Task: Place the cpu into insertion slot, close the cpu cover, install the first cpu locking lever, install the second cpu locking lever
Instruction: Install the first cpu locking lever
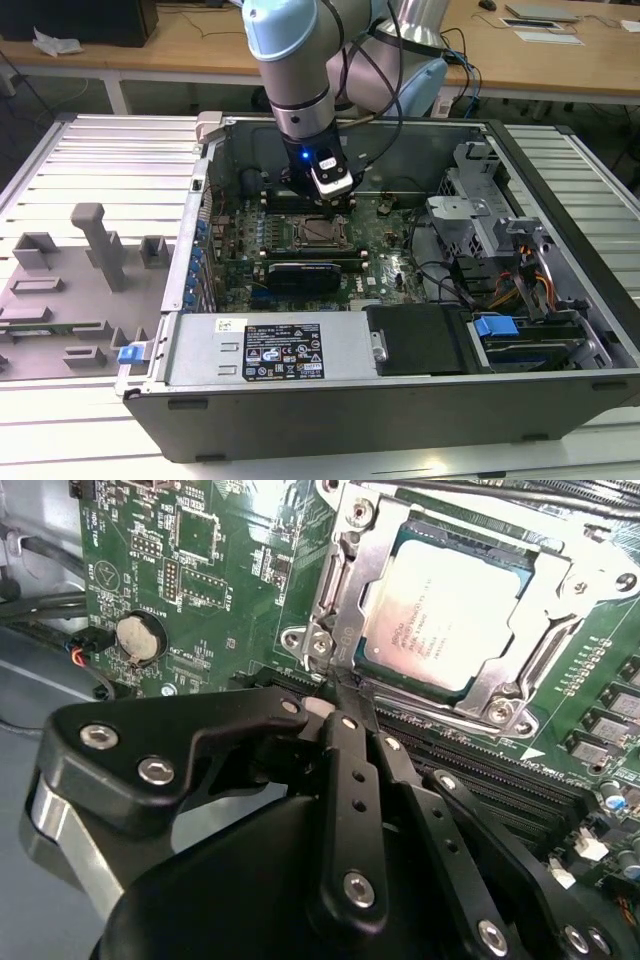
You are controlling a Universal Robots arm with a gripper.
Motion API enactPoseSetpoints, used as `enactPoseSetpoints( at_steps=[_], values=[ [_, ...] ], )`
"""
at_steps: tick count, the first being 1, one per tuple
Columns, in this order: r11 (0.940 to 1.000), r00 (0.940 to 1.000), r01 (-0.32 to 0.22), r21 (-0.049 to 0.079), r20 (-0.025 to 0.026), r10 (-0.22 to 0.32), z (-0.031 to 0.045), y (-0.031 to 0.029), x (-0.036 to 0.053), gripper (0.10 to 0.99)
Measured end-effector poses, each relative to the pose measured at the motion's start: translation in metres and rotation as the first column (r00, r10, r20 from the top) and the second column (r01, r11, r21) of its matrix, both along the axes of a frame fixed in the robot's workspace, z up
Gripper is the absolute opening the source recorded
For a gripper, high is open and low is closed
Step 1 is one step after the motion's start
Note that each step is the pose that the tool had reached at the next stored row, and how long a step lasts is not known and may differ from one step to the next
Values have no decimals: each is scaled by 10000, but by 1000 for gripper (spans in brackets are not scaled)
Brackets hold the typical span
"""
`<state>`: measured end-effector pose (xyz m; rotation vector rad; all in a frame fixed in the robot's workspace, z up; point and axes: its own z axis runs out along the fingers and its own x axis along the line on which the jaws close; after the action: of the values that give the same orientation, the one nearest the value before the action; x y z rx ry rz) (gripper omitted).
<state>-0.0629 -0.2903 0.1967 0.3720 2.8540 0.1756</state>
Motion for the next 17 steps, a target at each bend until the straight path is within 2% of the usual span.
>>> enactPoseSetpoints(
  at_steps=[2, 9, 12, 13, 14, 15, 16, 17],
  values=[
    [10000, 10000, -1, 1, 0, 1, 5, -1, 0, 106],
    [10000, 10000, -2, -8, 1, 2, 176, -1, 0, 106],
    [10000, 10000, -1, -7, 2, 1, 179, 0, 0, 106],
    [10000, 10000, -2, -8, -23, 2, 179, 0, 1, 106],
    [10000, 9995, -1, -8, -305, 1, 176, -1, 7, 106],
    [10000, 9979, -3, -8, -655, 2, 172, 0, 15, 106],
    [10000, 9958, -3, -8, -917, 3, 171, -1, 21, 106],
    [10000, 9940, -2, -6, -1090, 1, 169, 0, 24, 106]
  ],
)
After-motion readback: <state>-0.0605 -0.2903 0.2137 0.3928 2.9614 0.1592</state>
